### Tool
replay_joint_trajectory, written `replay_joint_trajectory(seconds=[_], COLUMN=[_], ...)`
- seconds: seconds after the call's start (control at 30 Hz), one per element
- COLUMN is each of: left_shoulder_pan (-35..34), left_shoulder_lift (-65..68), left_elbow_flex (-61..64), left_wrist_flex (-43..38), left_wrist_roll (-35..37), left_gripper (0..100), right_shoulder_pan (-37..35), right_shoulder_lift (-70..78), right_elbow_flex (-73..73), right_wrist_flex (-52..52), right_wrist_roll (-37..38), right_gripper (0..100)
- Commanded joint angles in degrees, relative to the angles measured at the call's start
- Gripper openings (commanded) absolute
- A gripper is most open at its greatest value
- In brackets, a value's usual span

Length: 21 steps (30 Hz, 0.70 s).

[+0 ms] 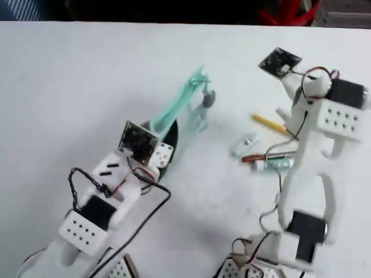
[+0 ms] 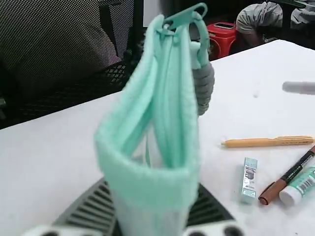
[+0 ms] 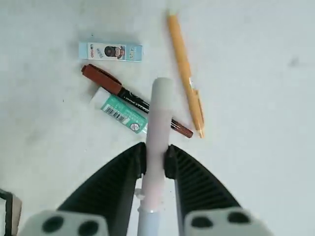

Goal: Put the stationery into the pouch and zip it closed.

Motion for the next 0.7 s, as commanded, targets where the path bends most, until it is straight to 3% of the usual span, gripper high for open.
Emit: replay_joint_trajectory(seconds=[0.0, 0.4, 0.67], left_shoulder_pan=[0.22, 0.22, 0.22], left_shoulder_lift=[-0.57, -0.57, -0.57], left_elbow_flex=[-0.26, -0.26, -0.18], left_wrist_flex=[0.53, 0.53, 0.53], left_wrist_roll=[0.44, 0.44, 0.44], left_gripper=[3, 3, 3], right_shoulder_pan=[-0.84, -2.15, -7.34], right_shoulder_lift=[-9.01, -21.05, -28.97], right_elbow_flex=[-0.97, 3.34, 3.69], right_wrist_flex=[1.89, 1.45, 0.66], right_wrist_roll=[-1.14, -12.31, -16.09], right_gripper=[1.7, 1.7, 1.7])
